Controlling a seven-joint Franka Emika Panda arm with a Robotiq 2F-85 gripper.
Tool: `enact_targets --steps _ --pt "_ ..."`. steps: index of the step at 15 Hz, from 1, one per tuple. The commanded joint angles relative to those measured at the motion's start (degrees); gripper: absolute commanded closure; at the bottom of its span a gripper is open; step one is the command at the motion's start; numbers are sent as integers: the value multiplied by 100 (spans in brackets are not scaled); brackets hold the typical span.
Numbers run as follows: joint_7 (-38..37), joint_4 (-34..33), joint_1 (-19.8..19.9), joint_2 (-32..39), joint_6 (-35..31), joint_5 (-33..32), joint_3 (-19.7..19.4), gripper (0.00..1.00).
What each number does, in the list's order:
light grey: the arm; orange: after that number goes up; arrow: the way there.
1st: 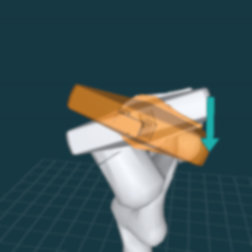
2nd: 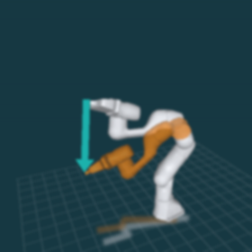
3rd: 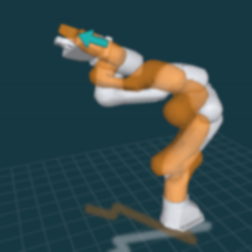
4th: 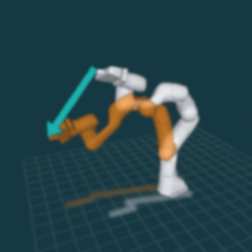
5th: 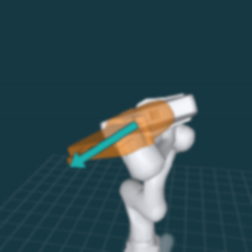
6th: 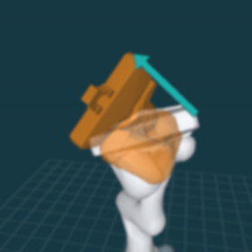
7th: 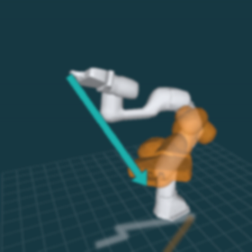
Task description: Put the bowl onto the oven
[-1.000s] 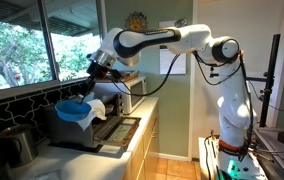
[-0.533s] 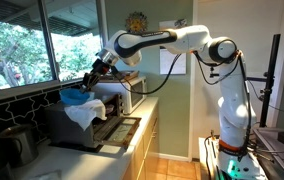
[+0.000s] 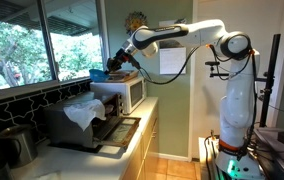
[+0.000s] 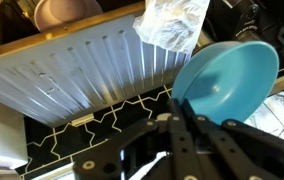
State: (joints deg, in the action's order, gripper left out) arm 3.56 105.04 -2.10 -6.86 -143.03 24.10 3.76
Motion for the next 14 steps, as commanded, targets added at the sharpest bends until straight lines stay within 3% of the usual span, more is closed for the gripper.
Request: enact_targets --steps 1,9,14 --pt "-36 -29 -111 21 8 -39 -74 99" --pt "-1895 65 400 334 190 -539 -506 99" --pt "-2927 -306 511 883 255 -1061 -614 99"
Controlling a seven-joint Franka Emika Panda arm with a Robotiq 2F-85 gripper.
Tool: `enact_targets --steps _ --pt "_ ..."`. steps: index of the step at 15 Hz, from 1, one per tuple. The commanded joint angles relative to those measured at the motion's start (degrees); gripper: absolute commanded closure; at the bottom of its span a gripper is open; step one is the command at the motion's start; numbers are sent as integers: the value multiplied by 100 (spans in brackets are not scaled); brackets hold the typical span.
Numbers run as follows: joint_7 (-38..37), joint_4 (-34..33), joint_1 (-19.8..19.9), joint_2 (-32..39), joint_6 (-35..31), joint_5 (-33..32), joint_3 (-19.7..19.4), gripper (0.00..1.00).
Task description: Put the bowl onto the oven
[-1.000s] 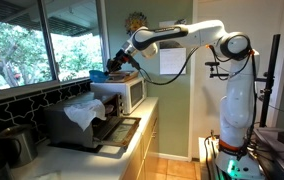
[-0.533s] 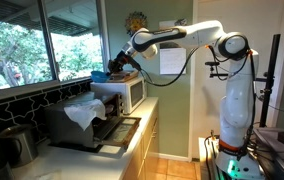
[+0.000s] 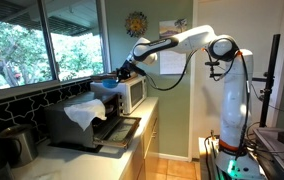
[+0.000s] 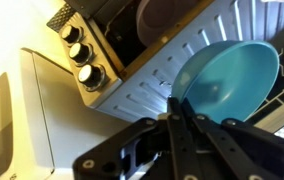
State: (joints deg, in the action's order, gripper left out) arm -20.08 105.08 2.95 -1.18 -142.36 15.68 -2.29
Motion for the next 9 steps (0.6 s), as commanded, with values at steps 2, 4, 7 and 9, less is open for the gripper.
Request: enact_targets --steps 2,4,7,9 --pt "-712 -523 -44 566 229 -77 9 99" --pt "-934 -733 -78 774 207 -67 10 99" --pt "-1234 -1061 -129 1043 248 -210 -26 99" --pt "-1336 -1217 -145 1186 280 -212 -39 99"
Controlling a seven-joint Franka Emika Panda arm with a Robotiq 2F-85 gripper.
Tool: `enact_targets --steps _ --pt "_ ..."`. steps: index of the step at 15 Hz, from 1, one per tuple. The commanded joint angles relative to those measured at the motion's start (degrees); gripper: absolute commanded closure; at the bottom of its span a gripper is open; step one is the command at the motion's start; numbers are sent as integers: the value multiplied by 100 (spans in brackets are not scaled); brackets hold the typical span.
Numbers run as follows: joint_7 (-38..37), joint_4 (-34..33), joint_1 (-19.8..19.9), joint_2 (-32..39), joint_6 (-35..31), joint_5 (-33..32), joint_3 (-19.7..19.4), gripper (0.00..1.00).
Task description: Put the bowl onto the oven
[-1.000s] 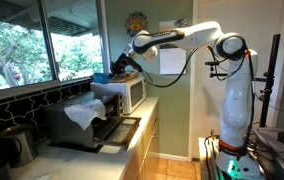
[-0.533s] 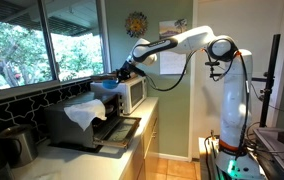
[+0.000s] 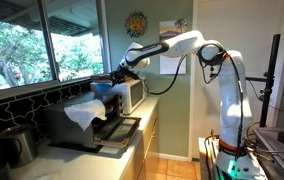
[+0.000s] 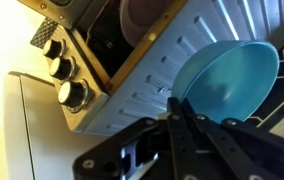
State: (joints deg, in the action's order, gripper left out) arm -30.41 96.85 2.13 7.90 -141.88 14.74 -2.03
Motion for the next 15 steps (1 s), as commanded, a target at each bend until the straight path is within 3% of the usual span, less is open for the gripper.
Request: enact_targets --steps 1,8,10,15 --pt "-336 -465 -66 334 265 -112 -68 99" --pt "-476 -778 -93 658 533 -121 -88 99" --pt "-515 -832 -102 715 565 -145 -100 68" --pt "-508 -906 -165 607 605 -309 -104 32"
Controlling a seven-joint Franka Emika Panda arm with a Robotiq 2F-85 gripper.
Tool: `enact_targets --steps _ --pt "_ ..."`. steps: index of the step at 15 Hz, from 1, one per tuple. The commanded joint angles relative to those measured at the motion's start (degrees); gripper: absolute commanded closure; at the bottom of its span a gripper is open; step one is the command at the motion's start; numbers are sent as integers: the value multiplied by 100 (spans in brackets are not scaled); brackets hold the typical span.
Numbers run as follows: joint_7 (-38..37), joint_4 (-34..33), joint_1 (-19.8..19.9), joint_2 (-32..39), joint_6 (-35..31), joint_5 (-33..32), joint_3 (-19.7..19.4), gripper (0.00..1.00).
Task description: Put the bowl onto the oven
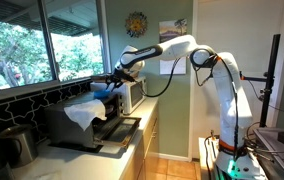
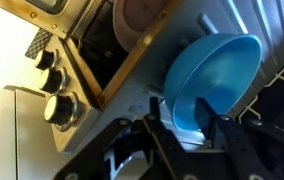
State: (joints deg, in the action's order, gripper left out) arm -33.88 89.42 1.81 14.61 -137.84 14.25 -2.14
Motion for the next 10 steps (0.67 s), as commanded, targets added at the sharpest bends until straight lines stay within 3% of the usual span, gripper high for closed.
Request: enact_targets --steps 1,5,7,8,10 --pt "-86 -160 -173 -193 212 -380 -82 25" --pt "631 107 -399 -1157 855 -952 125 0" --pt "908 208 -553 -1596 1085 -1046 321 0" --pt "669 -229 -414 -1050 899 -873 233 0" --pt "664 -222 -461 -1261 977 -881 311 0"
